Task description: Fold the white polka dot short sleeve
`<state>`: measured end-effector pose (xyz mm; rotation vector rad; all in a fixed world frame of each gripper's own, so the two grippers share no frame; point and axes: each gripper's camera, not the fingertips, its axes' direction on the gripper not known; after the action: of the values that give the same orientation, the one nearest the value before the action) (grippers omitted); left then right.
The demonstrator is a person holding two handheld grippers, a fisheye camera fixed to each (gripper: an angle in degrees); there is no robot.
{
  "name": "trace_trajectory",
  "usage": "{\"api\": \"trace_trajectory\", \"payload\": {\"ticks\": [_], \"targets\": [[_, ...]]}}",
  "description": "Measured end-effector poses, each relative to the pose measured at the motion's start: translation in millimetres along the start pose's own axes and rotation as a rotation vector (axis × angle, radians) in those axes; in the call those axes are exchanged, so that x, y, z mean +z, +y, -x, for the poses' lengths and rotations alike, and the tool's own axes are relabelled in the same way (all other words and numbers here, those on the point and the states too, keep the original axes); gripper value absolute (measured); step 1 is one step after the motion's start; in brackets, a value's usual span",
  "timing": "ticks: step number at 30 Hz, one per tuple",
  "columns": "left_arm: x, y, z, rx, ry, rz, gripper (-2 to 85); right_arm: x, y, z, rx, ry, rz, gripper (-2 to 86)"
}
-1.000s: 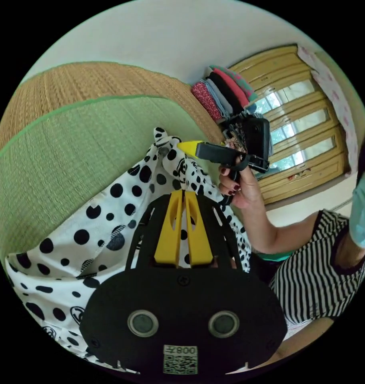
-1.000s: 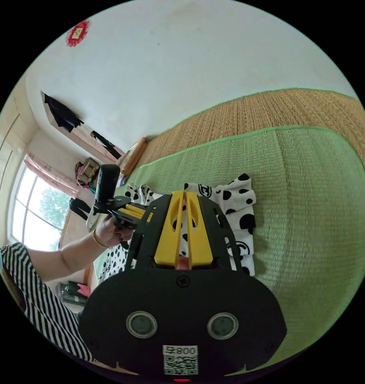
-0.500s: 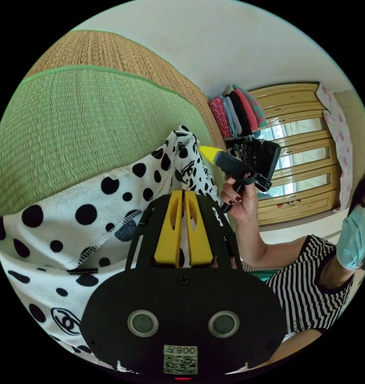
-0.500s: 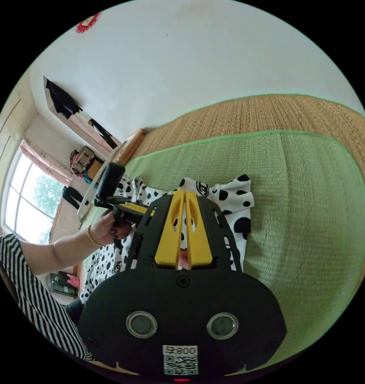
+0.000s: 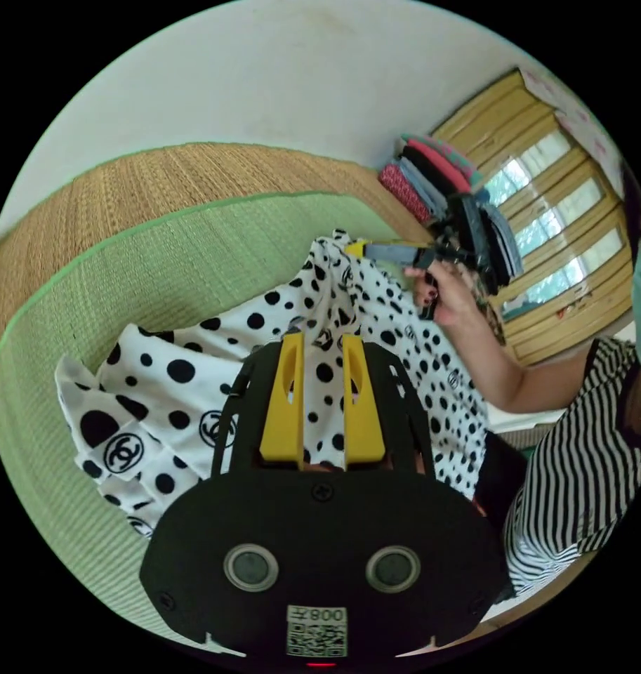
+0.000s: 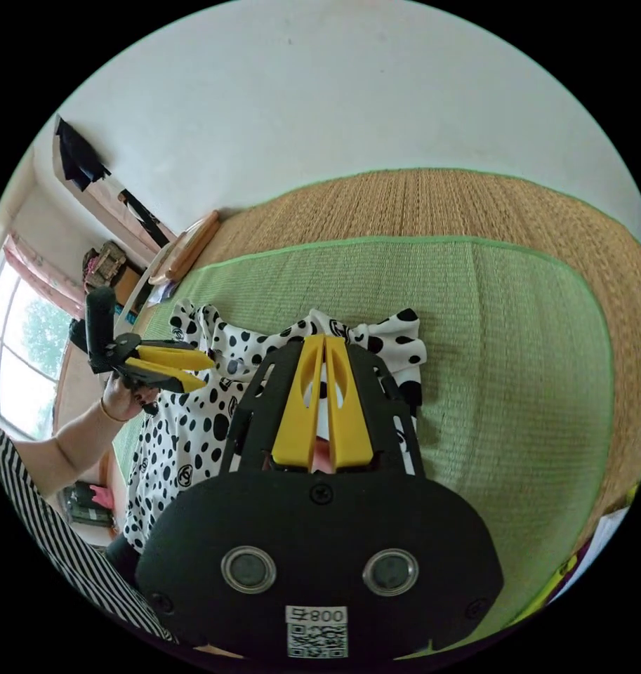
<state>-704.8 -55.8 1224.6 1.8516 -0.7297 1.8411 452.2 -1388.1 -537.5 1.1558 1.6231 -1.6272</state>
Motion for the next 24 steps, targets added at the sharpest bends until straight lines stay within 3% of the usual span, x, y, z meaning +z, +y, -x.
{"api": "trace_trajectory", "payload": {"ticks": [5, 10, 13, 18, 24], "targets": [[11, -10, -33, 0.205, -0.138, 0.106, 8.0, -3, 12, 26, -0.045, 0.056, -0.026, 0.4], [30, -18, -61, 0.374, -0.313, 0.259, 3.9, 4, 23, 68, -0.218, -0.048, 0.011, 2.0], [26, -21, -61, 0.363, -0.29, 0.277, 3.0, 26, 26, 105, -0.424, -0.071, 0.113, 5.1], [12, -26, -49, 0.3, -0.194, 0.253, 2.8, 72, 44, 162, -0.798, 0.13, 0.286, 6.7], [0, -27, -32, 0.246, -0.11, 0.207, 4.3, 87, 47, 188, -0.971, 0.204, 0.354, 1.6]]}}
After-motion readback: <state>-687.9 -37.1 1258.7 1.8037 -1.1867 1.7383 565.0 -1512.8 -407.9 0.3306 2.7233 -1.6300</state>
